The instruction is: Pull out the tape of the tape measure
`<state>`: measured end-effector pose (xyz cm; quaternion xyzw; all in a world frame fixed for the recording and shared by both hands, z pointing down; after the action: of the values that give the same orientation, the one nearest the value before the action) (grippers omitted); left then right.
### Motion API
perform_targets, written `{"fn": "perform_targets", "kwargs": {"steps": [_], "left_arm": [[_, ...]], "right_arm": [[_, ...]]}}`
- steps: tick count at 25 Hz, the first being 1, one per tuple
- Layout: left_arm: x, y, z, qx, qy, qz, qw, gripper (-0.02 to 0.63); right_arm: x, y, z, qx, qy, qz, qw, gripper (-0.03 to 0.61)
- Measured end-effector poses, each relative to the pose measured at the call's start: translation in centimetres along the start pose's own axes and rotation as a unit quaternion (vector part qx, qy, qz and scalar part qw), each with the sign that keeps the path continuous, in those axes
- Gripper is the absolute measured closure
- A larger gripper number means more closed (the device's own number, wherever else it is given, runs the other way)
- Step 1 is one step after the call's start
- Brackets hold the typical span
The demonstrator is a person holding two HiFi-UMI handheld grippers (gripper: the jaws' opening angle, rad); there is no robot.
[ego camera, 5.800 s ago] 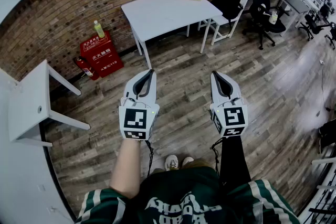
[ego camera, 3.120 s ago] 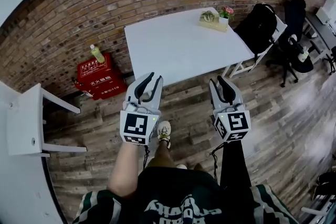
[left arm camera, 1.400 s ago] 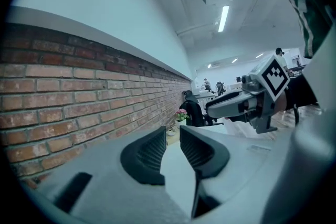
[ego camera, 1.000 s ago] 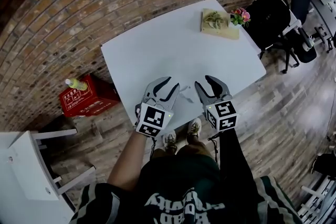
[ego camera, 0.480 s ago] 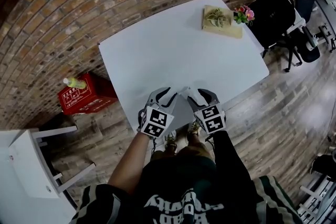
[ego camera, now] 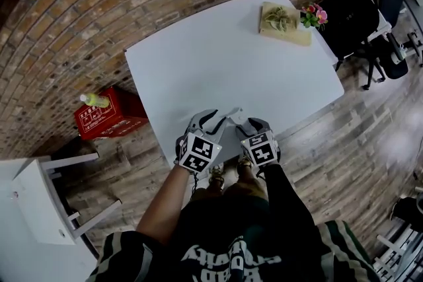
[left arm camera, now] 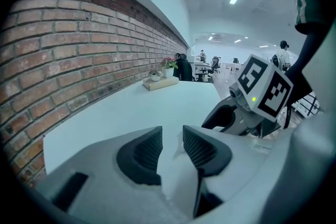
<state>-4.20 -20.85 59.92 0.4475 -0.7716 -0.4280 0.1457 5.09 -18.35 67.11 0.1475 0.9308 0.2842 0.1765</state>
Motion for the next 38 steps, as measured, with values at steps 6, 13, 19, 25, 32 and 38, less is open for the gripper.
{"fn": "perform_targets", "kwargs": {"steps": [6,13,19,25,32,38], "left_arm": [[0.1,1.0,-0.6,0.015,0.002,0.001,0.9999,0.486],[-0.6,2.5,-2.4,0.038,0.039,-0.012,0.9984,0.492],[-1.2,3.2,-3.9,0.063,0.073,-0.075,0.9925,0.492],[-2.5,3.7,-5.2,0.076,0.111,-0.123,0.9832,0.493],[-3.6,4.3,-5.9,0.102,0.150,-0.176,0.9677,0.546],[-3.5,4.4,-6.1,0.105,0.137,-0.123,0.9772,0.575]], "right_arm": [[-0.7,0.2,0.0,-0.002,0.001,-0.007,1.000,0.428],[-0.6,0.4,-0.2,0.008,-0.012,0.008,1.000,0.428],[-0.7,0.4,-0.3,0.023,-0.035,0.046,0.998,0.428],[-0.8,0.4,-0.3,0.030,-0.052,0.067,0.996,0.426],[-0.7,0.4,-0.2,0.026,-0.055,0.072,0.996,0.426],[-0.9,0.5,-0.2,0.020,-0.050,0.066,0.996,0.426]]}}
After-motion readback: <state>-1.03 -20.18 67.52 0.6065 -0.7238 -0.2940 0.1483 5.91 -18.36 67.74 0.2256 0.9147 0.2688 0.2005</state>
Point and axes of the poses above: the fingertips, and each gripper's own axes: z backward along the fingers, x to its left, y out of its underside, the point moved 3 cm from there along z, backward along the fingers, and after that the axes turned 11 degrees about -z, right-handed, at the moved point
